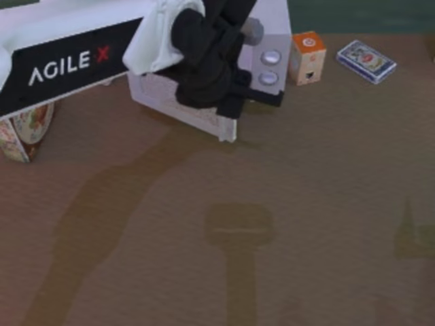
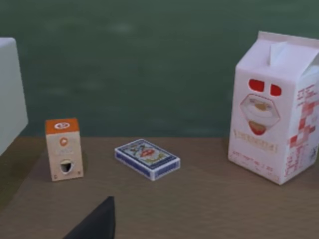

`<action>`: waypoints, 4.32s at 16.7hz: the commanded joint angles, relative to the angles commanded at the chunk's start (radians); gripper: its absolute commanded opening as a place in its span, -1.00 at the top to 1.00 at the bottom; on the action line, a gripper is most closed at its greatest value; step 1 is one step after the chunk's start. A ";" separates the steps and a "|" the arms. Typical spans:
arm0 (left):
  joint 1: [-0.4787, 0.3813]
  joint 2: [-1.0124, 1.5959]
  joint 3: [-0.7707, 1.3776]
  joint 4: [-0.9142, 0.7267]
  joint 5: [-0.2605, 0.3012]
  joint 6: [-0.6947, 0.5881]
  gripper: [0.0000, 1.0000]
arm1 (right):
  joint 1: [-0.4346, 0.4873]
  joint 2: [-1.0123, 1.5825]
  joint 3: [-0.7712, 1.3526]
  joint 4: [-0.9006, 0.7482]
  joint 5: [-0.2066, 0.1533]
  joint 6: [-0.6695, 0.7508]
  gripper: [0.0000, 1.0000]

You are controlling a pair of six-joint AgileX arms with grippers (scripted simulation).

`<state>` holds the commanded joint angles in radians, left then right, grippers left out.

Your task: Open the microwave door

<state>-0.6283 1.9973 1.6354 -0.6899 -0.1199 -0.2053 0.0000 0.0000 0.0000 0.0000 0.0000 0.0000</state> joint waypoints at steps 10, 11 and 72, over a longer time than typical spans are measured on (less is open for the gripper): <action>0.000 0.000 0.000 0.000 0.000 0.000 1.00 | 0.000 0.000 0.000 0.000 0.000 0.000 -1.00; 0.000 0.000 0.000 0.000 0.000 0.000 1.00 | 0.000 0.000 0.000 0.000 0.000 0.000 -1.00; 0.074 -0.161 -0.220 0.070 0.155 0.268 1.00 | 0.000 0.000 0.000 0.000 0.000 0.000 -1.00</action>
<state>-0.5544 1.8367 1.4158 -0.6198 0.0348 0.0626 0.0000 0.0000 0.0000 0.0000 0.0000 0.0000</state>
